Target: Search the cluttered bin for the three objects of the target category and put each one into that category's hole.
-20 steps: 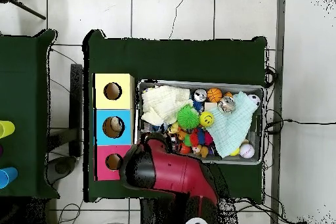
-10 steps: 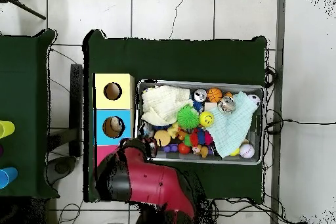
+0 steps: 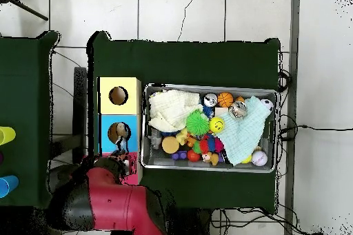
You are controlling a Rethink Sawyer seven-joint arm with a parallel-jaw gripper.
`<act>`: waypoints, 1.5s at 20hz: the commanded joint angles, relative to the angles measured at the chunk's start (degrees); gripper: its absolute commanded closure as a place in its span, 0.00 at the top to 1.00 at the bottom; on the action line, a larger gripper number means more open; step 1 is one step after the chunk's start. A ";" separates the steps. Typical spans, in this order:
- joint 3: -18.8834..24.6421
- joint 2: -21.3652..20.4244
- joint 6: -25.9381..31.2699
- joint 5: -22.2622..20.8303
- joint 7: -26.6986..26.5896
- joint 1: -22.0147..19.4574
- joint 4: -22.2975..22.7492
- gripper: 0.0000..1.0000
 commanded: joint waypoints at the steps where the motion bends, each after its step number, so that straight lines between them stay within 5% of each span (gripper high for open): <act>1: -1.87 1.25 9.04 4.72 20.40 1.96 -3.27 0.00; 16: 2.87 7.64 -2.57 7.55 21.99 0.62 -0.82 0.00; 30: 1.71 12.29 -3.59 10.27 23.11 3.05 -3.88 0.00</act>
